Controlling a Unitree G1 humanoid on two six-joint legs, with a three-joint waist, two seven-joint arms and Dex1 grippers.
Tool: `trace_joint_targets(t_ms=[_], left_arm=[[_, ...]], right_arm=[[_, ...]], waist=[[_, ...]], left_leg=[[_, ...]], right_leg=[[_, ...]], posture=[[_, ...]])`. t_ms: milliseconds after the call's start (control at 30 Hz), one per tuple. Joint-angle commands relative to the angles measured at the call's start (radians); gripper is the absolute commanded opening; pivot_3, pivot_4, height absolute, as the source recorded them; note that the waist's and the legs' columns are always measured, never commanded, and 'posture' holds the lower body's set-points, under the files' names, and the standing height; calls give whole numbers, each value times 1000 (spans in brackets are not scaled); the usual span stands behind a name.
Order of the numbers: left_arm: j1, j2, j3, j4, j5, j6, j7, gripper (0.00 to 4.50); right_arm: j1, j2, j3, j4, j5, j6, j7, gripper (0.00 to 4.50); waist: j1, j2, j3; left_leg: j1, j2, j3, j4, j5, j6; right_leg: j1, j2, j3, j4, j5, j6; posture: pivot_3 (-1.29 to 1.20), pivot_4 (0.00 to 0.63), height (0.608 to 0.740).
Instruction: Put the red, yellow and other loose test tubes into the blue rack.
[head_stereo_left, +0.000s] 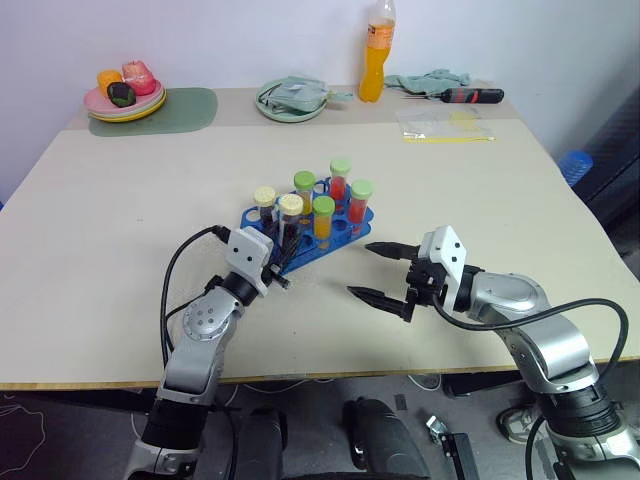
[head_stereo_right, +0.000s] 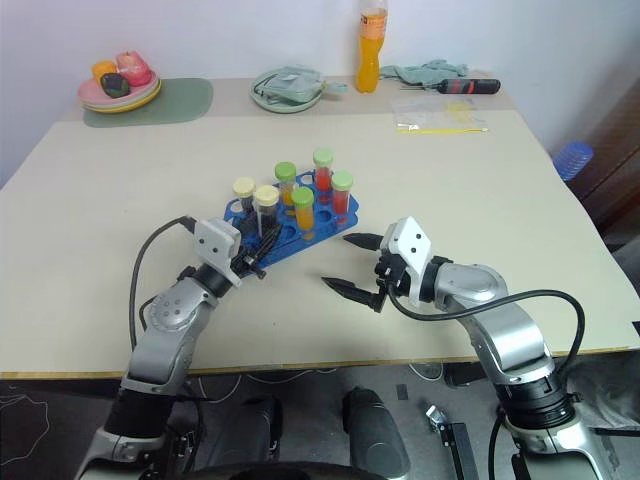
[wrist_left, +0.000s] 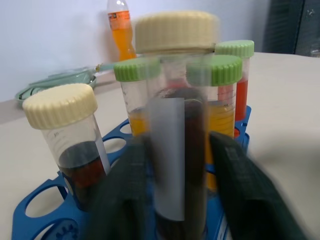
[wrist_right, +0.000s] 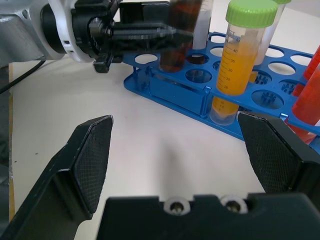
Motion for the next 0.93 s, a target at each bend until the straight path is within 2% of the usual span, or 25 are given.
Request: trace_joint_targets(t_ms=[33, 100, 167, 267, 367, 467, 600, 933], left_arm=[[32, 13, 53, -108, -85, 33, -20, 3513], [72, 43, 91, -182, -156, 81, -50, 3513], [151, 122, 165, -286, -258, 166, -104, 3513], [266, 239, 250, -391, -333, 248, -162, 3513], [363, 311, 362, -434, -430, 322, -185, 3513], [450, 368, 450, -417, -421, 322, -222, 3513], [495, 386, 533, -356, -412, 310, -222, 3513], [518, 350, 504, -351, -346, 287, -198, 3513]], right_arm=[[-1, -8, -21, -39, 21, -3, 8, 4402], [-7, -20, -37, -35, 29, 1, 18, 4402], [-13, -50, -73, -24, 44, 12, 33, 4402], [3, -104, -130, 14, 51, 5, 63, 4402], [26, -152, -175, 70, 33, -24, 82, 4402], [31, -193, -228, 151, 13, -59, 92, 4402], [19, -219, -255, 235, -3, -99, 108, 4402], [-27, -189, -217, 311, -27, -143, 120, 4402]], waist=[[-4, 0, 0], [-8, 0, 0], [-10, 0, 0], [-7, 1, 1], [0, 1, 1], [-1, 1, 1], [-5, 1, 1], [-8, 1, 1]], left_leg=[[0, 0, 0, 0, 0, 0], [0, 0, 0, 0, 0, 0], [0, 1, 0, -1, 0, 0], [0, 1, 1, -1, 0, 0], [0, 1, 1, -1, 0, 1], [0, 1, 1, -1, 0, 1], [0, 1, 1, -1, 0, 1], [0, 1, 2, -1, -1, 1]], right_leg=[[0, 0, 0, 0, 0, 0], [0, 0, 0, 0, 0, 0], [0, 0, 0, 0, 0, 0], [-1, 0, 0, 0, 0, 0], [0, 0, 0, -2, -1, -1], [1, 0, 0, -3, -2, -3], [0, 0, 0, -3, -2, -4], [0, 0, 1, -3, -2, -3]], posture=[[0, 150, 740], [0, 150, 740], [0, 150, 740], [0, 150, 740], [0, 150, 740], [0, 150, 740], [0, 150, 740], [0, 150, 740]])
